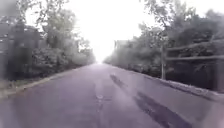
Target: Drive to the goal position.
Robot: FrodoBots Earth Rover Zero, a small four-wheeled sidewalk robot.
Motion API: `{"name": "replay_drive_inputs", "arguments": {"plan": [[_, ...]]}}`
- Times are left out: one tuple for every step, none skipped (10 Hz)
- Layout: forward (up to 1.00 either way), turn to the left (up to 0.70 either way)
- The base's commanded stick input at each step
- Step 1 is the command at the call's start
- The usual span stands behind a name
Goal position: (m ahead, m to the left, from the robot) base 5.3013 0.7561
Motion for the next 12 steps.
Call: {"name": "replay_drive_inputs", "arguments": {"plan": [[1.00, 0.03], [1.00, 0.02], [1.00, 0.01], [1.00, 0.00], [1.00, 0.00], [1.00, 0.00], [1.00, 0.00], [1.00, 0.00], [1.00, 0.00], [1.00, 0.00], [1.00, 0.00], [1.00, 0.00]]}}
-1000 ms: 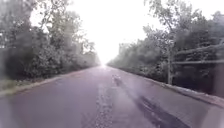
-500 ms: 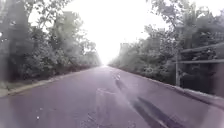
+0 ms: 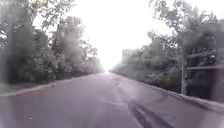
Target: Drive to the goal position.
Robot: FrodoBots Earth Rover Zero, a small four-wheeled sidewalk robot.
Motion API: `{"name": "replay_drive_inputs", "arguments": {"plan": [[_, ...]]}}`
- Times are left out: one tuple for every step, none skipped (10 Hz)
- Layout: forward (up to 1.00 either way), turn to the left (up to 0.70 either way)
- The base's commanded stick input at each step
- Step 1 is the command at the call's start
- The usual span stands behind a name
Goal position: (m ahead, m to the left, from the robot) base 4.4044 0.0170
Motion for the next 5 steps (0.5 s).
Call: {"name": "replay_drive_inputs", "arguments": {"plan": [[1.00, 0.00], [1.00, 0.00], [1.00, 0.00], [1.00, 0.00], [1.00, 0.00]]}}
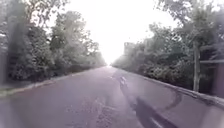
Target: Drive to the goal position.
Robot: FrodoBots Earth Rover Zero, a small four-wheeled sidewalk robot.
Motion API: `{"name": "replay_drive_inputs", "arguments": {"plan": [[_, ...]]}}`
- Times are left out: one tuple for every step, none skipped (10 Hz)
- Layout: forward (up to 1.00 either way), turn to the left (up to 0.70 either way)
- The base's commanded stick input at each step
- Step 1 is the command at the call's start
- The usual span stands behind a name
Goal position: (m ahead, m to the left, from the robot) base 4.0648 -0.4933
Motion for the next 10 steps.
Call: {"name": "replay_drive_inputs", "arguments": {"plan": [[1.00, 0.00], [1.00, 0.00], [1.00, 0.00], [1.00, 0.00], [1.00, 0.00], [1.00, 0.00], [1.00, 0.00], [1.00, 0.00], [1.00, 0.00], [1.00, 0.00]]}}
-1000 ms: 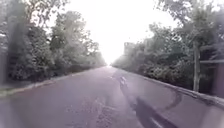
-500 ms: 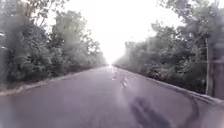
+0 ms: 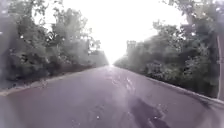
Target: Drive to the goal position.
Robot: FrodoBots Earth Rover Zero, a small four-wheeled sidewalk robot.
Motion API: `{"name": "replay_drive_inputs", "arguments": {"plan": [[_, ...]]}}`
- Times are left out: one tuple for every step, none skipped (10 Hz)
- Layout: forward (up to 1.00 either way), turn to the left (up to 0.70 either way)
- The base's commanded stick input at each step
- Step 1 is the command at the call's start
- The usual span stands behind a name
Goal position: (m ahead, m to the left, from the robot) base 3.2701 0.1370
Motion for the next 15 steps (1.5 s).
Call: {"name": "replay_drive_inputs", "arguments": {"plan": [[1.00, 0.00], [1.00, 0.00], [1.00, 0.00], [1.00, 0.00], [1.00, 0.00], [1.00, 0.00], [1.00, 0.00], [1.00, 0.00], [1.00, 0.00], [1.00, 0.00], [1.00, 0.00], [1.00, 0.00], [1.00, 0.00], [1.00, 0.00], [1.00, 0.00]]}}
